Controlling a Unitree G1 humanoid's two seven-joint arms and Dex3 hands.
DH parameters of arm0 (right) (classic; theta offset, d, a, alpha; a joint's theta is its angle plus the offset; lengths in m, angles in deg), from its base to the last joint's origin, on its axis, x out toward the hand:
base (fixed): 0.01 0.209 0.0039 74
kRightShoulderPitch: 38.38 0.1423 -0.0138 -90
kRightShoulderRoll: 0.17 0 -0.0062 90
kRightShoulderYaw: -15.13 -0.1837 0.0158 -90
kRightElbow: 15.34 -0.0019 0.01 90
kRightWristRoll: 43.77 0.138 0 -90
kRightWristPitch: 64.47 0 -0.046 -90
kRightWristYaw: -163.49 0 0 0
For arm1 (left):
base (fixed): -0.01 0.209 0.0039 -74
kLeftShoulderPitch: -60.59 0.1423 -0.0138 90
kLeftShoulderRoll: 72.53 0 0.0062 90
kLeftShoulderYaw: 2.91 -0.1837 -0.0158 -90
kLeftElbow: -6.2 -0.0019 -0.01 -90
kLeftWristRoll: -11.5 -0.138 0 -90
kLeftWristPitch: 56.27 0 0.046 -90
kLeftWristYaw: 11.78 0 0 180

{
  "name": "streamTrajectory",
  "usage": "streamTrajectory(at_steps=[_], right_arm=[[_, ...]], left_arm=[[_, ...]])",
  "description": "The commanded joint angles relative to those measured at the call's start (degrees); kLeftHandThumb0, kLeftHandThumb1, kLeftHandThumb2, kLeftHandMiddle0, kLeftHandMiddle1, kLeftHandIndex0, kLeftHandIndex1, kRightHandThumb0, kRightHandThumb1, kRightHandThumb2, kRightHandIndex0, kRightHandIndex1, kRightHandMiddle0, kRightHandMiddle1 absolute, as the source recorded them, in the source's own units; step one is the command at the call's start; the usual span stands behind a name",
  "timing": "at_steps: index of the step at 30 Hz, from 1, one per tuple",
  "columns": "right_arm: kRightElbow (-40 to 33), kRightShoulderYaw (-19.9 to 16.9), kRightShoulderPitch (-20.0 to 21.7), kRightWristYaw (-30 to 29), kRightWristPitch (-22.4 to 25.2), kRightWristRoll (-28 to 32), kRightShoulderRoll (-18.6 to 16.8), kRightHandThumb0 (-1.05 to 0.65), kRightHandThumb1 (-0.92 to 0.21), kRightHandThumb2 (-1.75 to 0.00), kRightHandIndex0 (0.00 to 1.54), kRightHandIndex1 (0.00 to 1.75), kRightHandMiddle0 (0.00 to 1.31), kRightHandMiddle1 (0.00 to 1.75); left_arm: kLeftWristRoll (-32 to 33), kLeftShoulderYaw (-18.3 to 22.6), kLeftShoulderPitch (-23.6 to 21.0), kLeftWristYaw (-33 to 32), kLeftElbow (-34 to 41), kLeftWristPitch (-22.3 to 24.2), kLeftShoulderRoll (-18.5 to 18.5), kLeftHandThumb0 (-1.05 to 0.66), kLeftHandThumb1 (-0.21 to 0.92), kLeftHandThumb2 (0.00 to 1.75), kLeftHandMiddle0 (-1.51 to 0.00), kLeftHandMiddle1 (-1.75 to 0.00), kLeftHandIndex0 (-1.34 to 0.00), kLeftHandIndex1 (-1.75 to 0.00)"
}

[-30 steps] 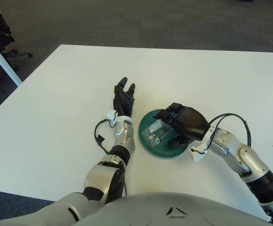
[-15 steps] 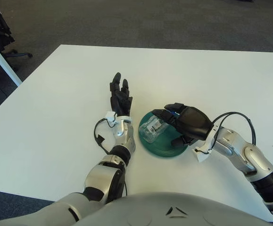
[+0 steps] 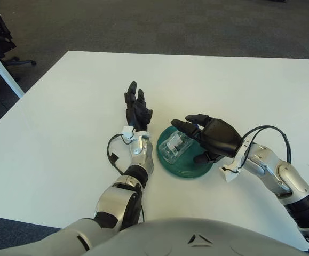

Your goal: Put the bottle into the plate.

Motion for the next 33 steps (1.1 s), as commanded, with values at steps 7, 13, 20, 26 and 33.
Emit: streamTrajectory(at_steps=[7,13,20,26,33], right_arm=[[15.0,-4.5,9.9,2.5,0.0,20.2,-5.3,-1.05,-0.92,-0.9,0.06,0.02,0.02,0.01],[15.4,-7.3,8.5,4.7,5.6,32.0,-10.1,-1.05,-0.92,-0.8,0.21,0.01,0.04,0.3],[23.0,-13.3,11.0,3.5,11.4,44.7,-17.5,-1.04,-0.92,-0.77,0.32,0.01,0.0,0.68],[30.0,-16.4,12.6,2.6,10.6,50.1,-21.9,-0.95,-0.92,-0.75,0.42,0.03,0.05,0.83],[29.7,-19.2,11.4,1.0,14.2,56.5,-28.0,-0.78,-0.92,-0.72,0.53,0.07,0.16,0.91]], left_arm=[[-4.1,1.8,14.3,-11.3,-3.9,2.5,11.5,-0.59,0.92,1.03,-0.57,-0.12,-0.09,-0.81],[-5.7,0.9,13.4,-6.9,-7.0,0.3,8.6,-0.65,0.92,1.0,-0.62,-0.15,-0.16,-0.87],[-6.3,0.9,13.6,-5.2,-5.3,7.1,4.9,-0.69,0.92,0.93,-0.63,-0.17,-0.22,-0.92],[-8.8,-0.4,16.3,-8.1,0.0,9.8,4.6,-0.7,0.92,0.85,-0.63,-0.18,-0.29,-0.99],[-10.5,0.7,17.5,-10.0,2.6,11.4,2.8,-0.69,0.92,0.74,-0.65,-0.2,-0.3,-1.0]])
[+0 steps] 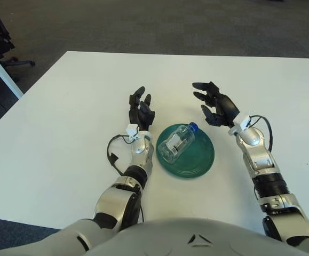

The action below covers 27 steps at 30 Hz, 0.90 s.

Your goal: Put the bottle into the plate.

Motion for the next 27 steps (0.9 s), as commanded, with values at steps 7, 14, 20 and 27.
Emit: streamTrajectory(at_steps=[7,14,20,27], right_arm=[[2.0,-6.2,0.7,-2.8,6.2,11.1,-8.3,-0.72,-0.92,-0.71,0.61,0.1,0.21,0.93],[4.5,-6.9,1.0,-2.7,6.0,11.5,-9.9,-0.71,-0.92,-0.73,0.64,0.11,0.21,0.91],[5.9,-7.0,0.1,-3.1,4.8,10.9,-11.6,-0.71,-0.92,-0.75,0.64,0.1,0.22,0.9],[3.9,-7.4,-3.0,-5.6,4.3,10.2,-13.7,-0.68,-0.92,-0.75,0.66,0.1,0.23,0.89]], left_arm=[[-1.4,1.5,17.5,0.0,2.4,3.4,1.9,-0.67,0.92,0.72,-0.65,-0.21,-0.33,-1.01],[0.0,2.7,18.7,3.3,3.8,3.0,0.1,-0.66,0.92,0.74,-0.64,-0.2,-0.32,-1.0],[0.9,3.9,20.6,5.7,6.1,4.3,-1.4,-0.66,0.92,0.76,-0.63,-0.19,-0.3,-0.98],[1.5,3.0,26.3,8.5,15.1,7.3,-3.2,-0.68,0.92,0.76,-0.63,-0.19,-0.29,-0.96]])
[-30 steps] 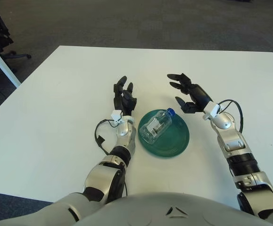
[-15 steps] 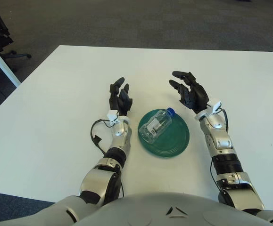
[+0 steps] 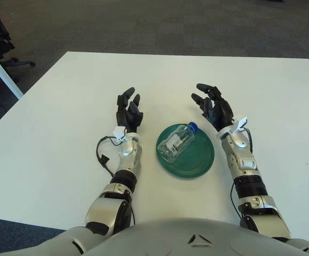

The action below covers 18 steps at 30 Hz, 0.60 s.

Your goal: Put the bottle into the plate.

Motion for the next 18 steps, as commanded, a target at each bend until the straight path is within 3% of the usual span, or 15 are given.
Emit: streamTrajectory(at_steps=[1,7,18], right_arm=[[-0.4,-2.2,-2.5,-2.9,-0.7,1.8,-2.8,-0.67,-0.92,-0.75,0.67,0.1,0.23,0.89],[1.7,-3.4,-4.2,-3.5,-1.9,2.4,-4.1,-0.67,-0.92,-0.74,0.7,0.11,0.24,0.88],[7.4,-6.4,-2.4,-5.7,-2.8,1.9,-5.2,-0.69,-0.92,-0.73,0.7,0.11,0.22,0.87]], left_arm=[[1.3,0.5,19.2,3.5,3.7,4.6,1.5,-0.68,0.92,0.76,-0.63,-0.19,-0.29,-0.96],[-0.5,0.0,21.6,2.4,8.8,8.4,0.1,-0.68,0.92,0.7,-0.65,-0.2,-0.32,-0.98],[-3.8,-1.1,25.5,5.3,15.2,11.2,-3.1,-0.71,0.92,0.73,-0.64,-0.21,-0.32,-0.96]])
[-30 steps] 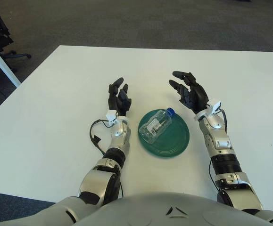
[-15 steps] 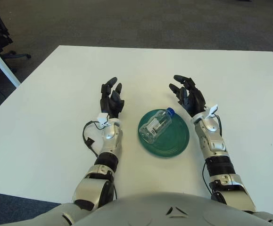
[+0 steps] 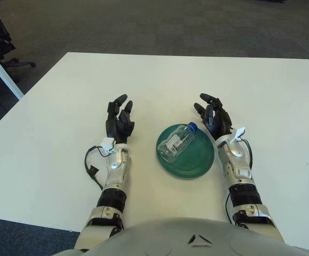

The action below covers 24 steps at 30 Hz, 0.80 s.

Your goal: Put the bottle into the plate.

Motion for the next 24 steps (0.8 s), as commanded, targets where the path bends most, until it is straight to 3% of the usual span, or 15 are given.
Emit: streamTrajectory(at_steps=[1,13,24], right_arm=[[2.8,-2.4,0.7,-1.8,-2.2,1.8,-1.2,-0.69,-0.92,-0.73,0.71,0.11,0.22,0.86],[5.5,-2.3,-0.7,-0.1,-6.4,2.0,-3.6,-0.69,-0.92,-0.74,0.66,0.08,0.18,0.84],[7.3,-0.1,-0.4,6.2,-11.7,2.1,-3.5,-0.73,-0.92,-0.7,0.68,0.09,0.17,0.87]], left_arm=[[-1.2,0.0,12.3,2.6,-2.8,3.1,-1.2,-0.71,0.92,0.74,-0.64,-0.22,-0.32,-0.96],[-4.3,1.4,16.4,2.4,5.2,7.5,-2.7,-0.68,0.92,0.74,-0.61,-0.21,-0.37,-0.97],[-2.6,3.5,15.8,8.0,4.9,5.1,-4.8,-0.65,0.92,0.67,-0.6,-0.19,-0.33,-0.92]])
